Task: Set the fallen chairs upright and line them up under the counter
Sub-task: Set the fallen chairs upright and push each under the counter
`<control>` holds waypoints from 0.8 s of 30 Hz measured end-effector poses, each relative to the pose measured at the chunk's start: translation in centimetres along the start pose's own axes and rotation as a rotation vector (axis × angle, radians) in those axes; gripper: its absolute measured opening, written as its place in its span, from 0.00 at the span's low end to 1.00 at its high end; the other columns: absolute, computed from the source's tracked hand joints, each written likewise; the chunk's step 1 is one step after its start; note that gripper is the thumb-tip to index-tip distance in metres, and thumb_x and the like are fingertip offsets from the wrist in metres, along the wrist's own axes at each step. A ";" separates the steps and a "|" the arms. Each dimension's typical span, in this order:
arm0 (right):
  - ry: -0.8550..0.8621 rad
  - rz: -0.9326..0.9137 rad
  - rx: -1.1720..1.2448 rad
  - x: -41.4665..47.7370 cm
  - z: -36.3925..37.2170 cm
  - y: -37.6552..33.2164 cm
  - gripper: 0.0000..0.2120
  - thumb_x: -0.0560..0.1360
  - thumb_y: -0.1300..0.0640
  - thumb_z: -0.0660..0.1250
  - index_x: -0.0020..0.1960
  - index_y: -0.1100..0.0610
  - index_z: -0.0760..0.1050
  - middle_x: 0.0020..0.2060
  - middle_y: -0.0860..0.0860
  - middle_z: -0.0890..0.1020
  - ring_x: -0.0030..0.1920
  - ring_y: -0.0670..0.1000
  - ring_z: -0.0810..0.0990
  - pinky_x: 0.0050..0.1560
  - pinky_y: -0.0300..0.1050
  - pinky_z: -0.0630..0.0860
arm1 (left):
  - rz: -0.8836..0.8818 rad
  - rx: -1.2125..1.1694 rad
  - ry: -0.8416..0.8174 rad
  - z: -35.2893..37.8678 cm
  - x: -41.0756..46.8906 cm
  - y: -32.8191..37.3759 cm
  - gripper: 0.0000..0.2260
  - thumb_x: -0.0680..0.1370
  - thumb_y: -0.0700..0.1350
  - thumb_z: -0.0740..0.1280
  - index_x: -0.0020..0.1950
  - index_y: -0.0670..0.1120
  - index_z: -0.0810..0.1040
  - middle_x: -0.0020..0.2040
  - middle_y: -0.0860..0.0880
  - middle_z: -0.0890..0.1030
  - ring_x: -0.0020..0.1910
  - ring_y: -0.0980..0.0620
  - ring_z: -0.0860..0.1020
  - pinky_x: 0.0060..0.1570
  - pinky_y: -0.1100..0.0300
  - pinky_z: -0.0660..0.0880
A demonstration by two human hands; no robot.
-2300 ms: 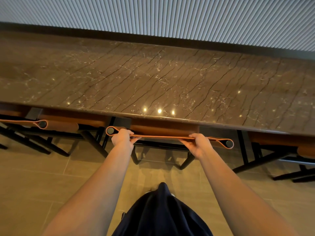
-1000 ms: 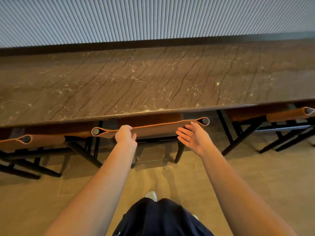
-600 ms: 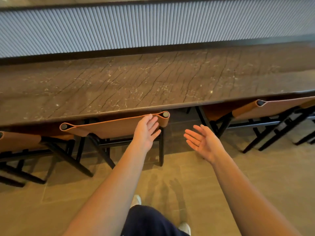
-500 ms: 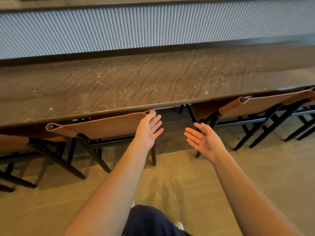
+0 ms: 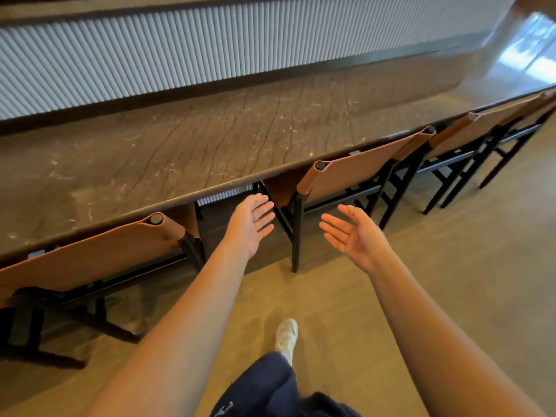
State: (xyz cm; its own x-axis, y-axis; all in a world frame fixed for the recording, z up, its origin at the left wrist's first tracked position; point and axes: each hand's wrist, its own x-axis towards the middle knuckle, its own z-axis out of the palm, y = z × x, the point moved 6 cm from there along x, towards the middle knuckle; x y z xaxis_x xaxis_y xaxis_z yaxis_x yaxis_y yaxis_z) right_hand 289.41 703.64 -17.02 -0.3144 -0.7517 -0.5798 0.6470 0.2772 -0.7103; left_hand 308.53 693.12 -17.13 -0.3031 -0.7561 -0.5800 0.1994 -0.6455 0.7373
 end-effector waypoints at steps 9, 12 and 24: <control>0.120 0.001 -0.015 8.2 -5.2 -8.4 0.22 0.81 0.50 0.60 0.73 0.53 0.65 0.56 0.59 0.82 0.54 0.56 0.83 0.44 0.48 0.78 | -0.131 0.305 0.017 11.6 9.0 -0.7 0.12 0.78 0.56 0.65 0.55 0.50 0.76 0.61 0.49 0.76 0.57 0.49 0.74 0.57 0.49 0.70; 0.176 0.000 -0.013 10.8 -6.5 -10.8 0.23 0.81 0.51 0.60 0.74 0.54 0.63 0.59 0.60 0.80 0.56 0.57 0.81 0.44 0.48 0.79 | -0.168 0.372 0.023 15.1 11.5 -1.2 0.20 0.77 0.56 0.66 0.65 0.48 0.73 0.65 0.48 0.75 0.61 0.48 0.73 0.59 0.48 0.70; 0.216 0.100 -0.123 19.8 -9.3 -16.8 0.25 0.81 0.53 0.61 0.75 0.56 0.59 0.66 0.61 0.74 0.62 0.59 0.77 0.60 0.52 0.76 | -0.354 0.247 0.149 21.9 17.9 -3.0 0.30 0.76 0.58 0.66 0.75 0.48 0.62 0.72 0.44 0.69 0.68 0.43 0.70 0.64 0.42 0.68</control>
State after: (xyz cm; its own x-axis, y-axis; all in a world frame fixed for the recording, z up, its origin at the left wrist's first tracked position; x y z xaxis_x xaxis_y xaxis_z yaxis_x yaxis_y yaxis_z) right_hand 265.84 689.72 -20.28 -0.4028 -0.5757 -0.7116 0.5972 0.4239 -0.6809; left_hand 282.07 683.88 -22.15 -0.1716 -0.5123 -0.8415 -0.1263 -0.8357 0.5345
